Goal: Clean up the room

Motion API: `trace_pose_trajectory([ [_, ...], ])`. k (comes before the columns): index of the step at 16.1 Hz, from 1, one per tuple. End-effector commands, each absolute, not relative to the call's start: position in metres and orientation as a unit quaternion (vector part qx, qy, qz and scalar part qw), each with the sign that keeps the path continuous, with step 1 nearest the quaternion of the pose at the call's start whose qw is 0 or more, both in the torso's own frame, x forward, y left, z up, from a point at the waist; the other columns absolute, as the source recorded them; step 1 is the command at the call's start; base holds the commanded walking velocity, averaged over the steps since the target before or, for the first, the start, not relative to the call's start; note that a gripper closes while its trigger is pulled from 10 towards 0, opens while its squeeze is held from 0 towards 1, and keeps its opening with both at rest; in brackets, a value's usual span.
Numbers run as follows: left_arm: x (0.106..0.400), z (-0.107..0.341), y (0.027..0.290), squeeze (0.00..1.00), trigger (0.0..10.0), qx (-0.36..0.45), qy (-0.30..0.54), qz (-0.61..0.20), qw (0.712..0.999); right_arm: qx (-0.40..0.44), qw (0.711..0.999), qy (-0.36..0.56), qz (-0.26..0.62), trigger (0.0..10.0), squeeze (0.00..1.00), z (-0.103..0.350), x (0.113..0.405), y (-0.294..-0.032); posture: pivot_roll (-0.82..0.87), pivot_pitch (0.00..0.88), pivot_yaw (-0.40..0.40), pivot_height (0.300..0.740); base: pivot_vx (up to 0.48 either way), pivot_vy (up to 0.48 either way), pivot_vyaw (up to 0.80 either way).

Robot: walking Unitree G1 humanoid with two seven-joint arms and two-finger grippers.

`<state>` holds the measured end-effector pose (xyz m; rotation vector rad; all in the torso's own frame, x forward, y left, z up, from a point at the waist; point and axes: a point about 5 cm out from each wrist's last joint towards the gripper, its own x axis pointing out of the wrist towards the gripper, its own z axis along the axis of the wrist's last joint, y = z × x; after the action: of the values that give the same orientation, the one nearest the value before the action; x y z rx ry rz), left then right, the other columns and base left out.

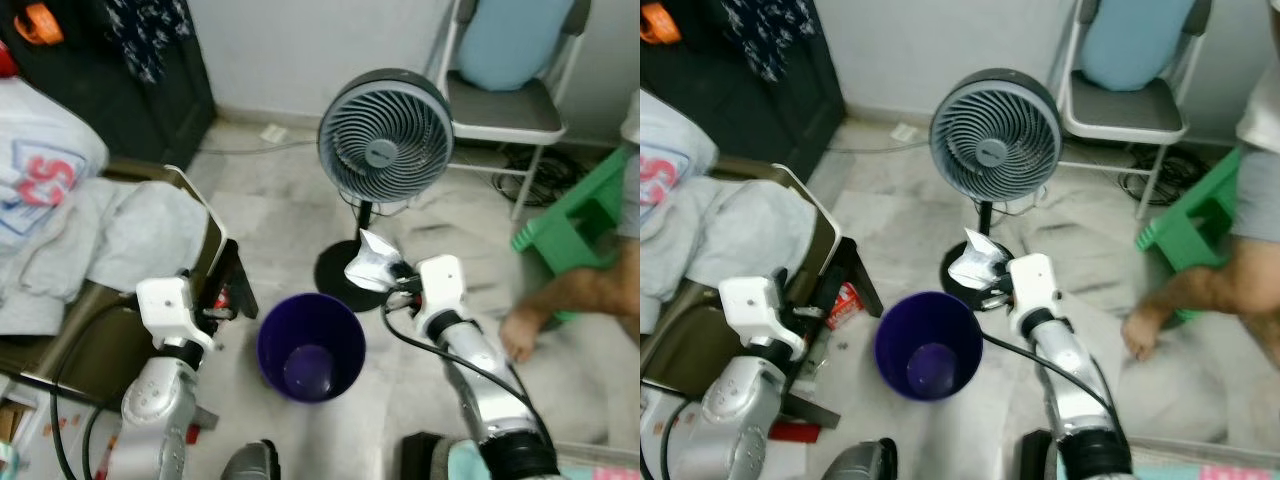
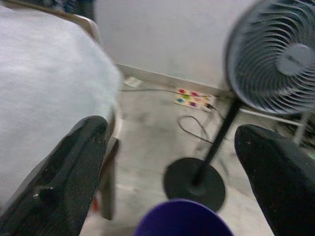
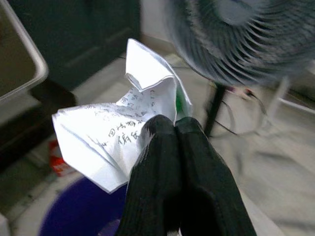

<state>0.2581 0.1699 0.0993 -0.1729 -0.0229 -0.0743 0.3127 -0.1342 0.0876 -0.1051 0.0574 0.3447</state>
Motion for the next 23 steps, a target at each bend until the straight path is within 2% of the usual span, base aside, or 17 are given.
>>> trace_pose_trajectory([
  [1, 0.256, 0.095, 0.173, 0.00, 10.0, -0.085, -0.001, -0.031, 0.996, -0.053, 0.982, 0.028, 0.179, 10.0, 0.00, 0.086, 0.311, -0.129, 0.09, 0.208, 0.020, 0.740, 0.304, 0.000, 0.59],
  [10, 0.256, 0.097, 0.181, 0.00, 10.0, -0.070, -0.003, -0.007, 0.998, -0.048, 0.981, 0.024, 0.184, 10.0, 0.00, 0.087, 0.312, -0.125, 0.10, 0.217, 0.015, 0.740, 0.061, 0.000, 0.29],
  [14, 0.239, 0.099, 0.194, 0.00, 10.0, -0.032, 0.000, -0.030, 0.999, -0.033, 0.981, 0.024, 0.190, 10.0, 0.00, 0.088, 0.314, -0.113, 0.15, 0.238, 0.018, 0.740, 0.000, 0.000, 0.00],
  [18, 0.223, 0.102, 0.212, 0.00, 10.0, -0.009, 0.011, -0.045, 0.999, -0.031, 0.980, 0.059, 0.186, 10.0, 0.00, 0.077, 0.317, -0.098, 0.19, 0.298, 0.028, 0.740, 0.000, 0.000, 0.00],
  [20, 0.214, 0.106, 0.210, 0.00, 10.0, 0.002, 0.019, -0.084, 0.996, -0.027, 0.980, 0.081, 0.181, 10.0, 0.00, 0.068, 0.319, -0.093, 0.22, 0.315, 0.031, 0.740, 0.000, 0.000, 0.00],
  [22, 0.202, 0.112, 0.203, 0.00, 10.0, 0.027, 0.038, -0.164, 0.985, -0.029, 0.981, 0.126, 0.144, 10.0, 0.00, 0.054, 0.324, -0.095, 0.27, 0.344, 0.038, 0.740, 0.000, 0.000, 0.00],
  [23, 0.200, 0.114, 0.205, 0.00, 10.0, 0.034, 0.043, -0.175, 0.983, -0.035, 0.982, 0.142, 0.124, 10.0, 0.00, 0.051, 0.327, -0.098, 0.28, 0.354, 0.044, 0.740, 0.000, 0.000, 0.00],
])
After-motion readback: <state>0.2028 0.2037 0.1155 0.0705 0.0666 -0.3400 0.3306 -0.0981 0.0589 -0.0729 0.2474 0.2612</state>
